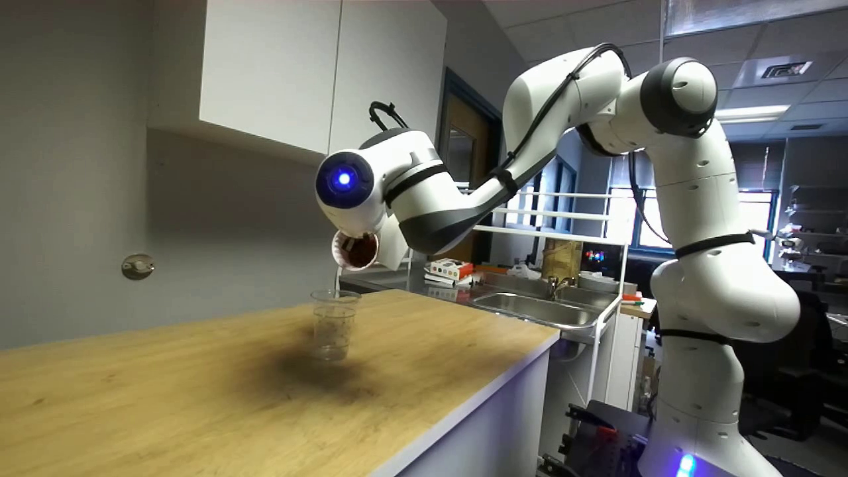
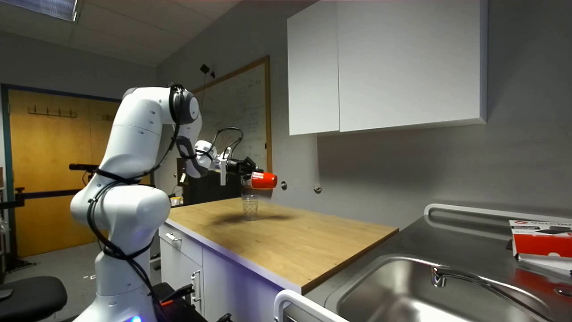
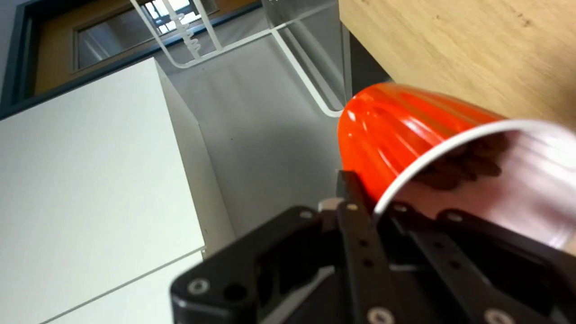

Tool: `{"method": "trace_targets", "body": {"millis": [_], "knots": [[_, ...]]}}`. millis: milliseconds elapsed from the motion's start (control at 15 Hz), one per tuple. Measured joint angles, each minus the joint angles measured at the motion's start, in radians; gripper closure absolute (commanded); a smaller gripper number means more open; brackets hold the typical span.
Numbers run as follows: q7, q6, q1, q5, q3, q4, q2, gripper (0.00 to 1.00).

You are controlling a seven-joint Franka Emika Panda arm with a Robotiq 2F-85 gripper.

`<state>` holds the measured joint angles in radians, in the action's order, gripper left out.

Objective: Pour the contents of the red cup into the clear cup

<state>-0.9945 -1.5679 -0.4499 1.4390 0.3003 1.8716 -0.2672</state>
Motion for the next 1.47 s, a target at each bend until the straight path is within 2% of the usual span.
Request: {"method": "trace_targets", "body": {"millis": [800, 1200, 1467], "knots": [[0.000, 0.123, -0.017, 0.142, 0.020, 0.001, -0.065, 0.95], [-0.033, 0.132, -0.035, 0.152, 0.044, -0.005, -0.091, 0.95], [-0.066, 0.135, -0.062, 0.240, 0.049, -0.005, -0.110, 0.95]]}}
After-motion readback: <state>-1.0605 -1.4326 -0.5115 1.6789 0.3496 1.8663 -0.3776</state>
